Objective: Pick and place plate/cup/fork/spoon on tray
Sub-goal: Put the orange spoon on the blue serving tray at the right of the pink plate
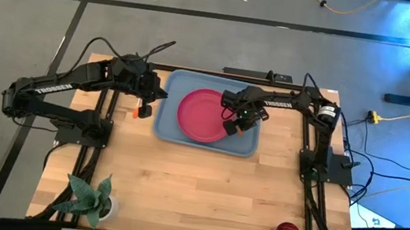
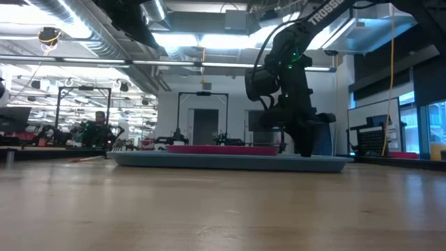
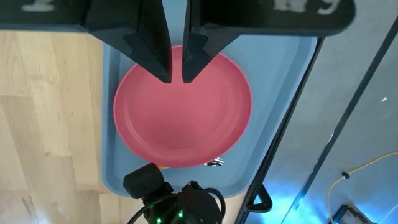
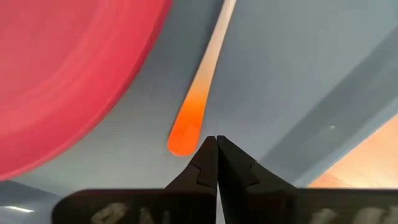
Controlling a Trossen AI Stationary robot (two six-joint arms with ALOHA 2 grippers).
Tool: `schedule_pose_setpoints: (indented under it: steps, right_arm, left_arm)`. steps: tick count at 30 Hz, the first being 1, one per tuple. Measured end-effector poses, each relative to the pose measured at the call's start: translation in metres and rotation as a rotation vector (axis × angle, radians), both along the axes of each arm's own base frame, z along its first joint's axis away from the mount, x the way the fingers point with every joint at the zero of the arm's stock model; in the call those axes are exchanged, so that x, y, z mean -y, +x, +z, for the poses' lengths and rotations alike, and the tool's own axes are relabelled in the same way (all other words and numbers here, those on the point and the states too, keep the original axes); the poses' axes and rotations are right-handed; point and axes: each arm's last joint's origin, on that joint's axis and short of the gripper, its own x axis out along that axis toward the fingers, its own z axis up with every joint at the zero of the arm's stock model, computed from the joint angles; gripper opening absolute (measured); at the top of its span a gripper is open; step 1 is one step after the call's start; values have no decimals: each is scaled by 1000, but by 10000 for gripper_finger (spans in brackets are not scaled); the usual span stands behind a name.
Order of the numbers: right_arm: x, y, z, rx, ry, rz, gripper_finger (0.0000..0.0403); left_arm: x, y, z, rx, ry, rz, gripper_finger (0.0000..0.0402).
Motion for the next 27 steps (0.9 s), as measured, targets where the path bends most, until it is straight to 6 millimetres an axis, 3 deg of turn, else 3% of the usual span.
schedule_pose_setpoints:
  steps: [27]
  right_arm:
    - [-3, 3, -14, -25, 59, -46, 0]
  left_arm:
    - [0, 0, 0, -1, -1, 0, 30]
